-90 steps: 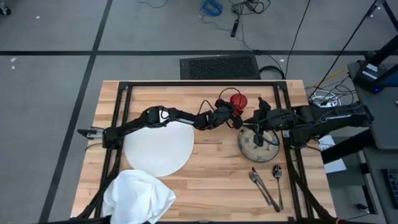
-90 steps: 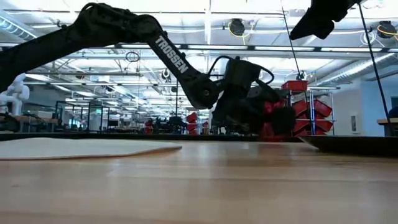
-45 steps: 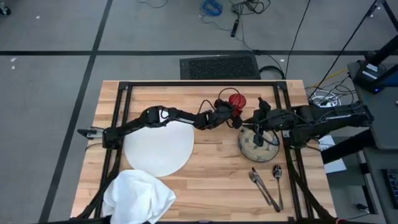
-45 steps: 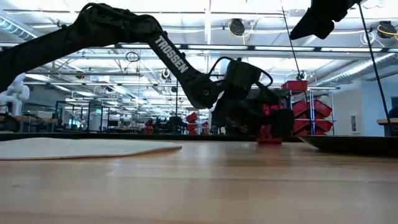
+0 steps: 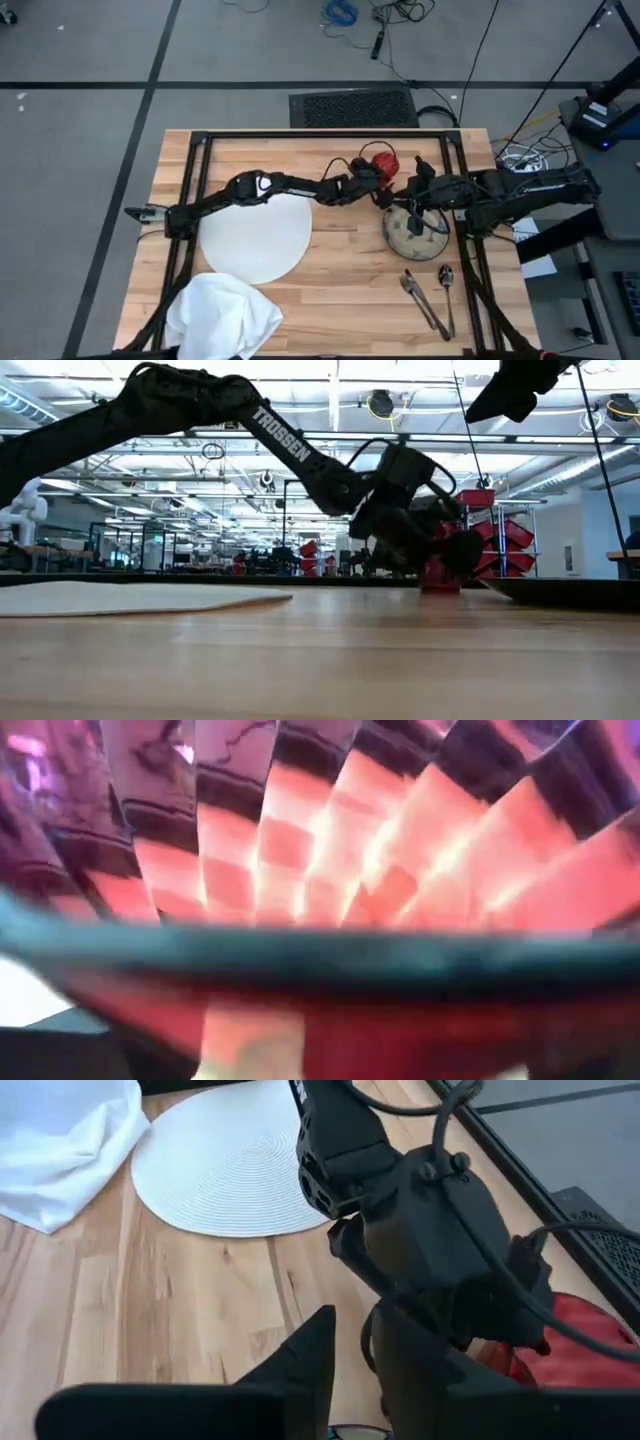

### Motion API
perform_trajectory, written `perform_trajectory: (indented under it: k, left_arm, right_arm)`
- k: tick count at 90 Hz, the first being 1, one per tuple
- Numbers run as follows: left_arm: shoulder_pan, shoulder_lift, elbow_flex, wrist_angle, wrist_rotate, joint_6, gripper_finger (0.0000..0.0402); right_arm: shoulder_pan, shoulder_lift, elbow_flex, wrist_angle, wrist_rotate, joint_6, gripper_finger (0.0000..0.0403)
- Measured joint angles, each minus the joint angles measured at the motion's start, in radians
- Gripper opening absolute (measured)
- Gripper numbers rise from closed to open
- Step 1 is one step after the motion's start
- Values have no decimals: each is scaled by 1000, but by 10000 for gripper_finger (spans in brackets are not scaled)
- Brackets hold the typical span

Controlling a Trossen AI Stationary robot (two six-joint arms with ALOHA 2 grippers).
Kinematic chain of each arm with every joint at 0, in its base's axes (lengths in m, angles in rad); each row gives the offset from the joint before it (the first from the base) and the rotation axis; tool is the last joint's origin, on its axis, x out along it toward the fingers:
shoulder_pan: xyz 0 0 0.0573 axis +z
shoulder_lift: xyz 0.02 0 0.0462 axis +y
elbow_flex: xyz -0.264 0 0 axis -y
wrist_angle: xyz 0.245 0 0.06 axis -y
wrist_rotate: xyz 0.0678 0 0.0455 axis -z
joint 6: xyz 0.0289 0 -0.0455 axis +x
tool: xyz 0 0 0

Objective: Set table place
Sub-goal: Move the red glass to the top right of the table

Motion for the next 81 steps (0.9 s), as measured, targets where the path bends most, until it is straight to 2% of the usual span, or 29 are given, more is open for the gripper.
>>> perform_trajectory:
  k: [41, 72, 81]
  left_arm:
    - [1, -1, 8, -42, -80, 4, 400]
    - [-7, -107, 8, -299, -108, -21, 400]
    - [-9, -116, 9, -328, -108, -26, 400]
  right_arm:
    - [0, 0, 0, 0, -26, 46, 59]
    - [0, 0, 0, 0, -26, 46, 59]
    - [0, 0, 0, 1, -26, 46, 59]
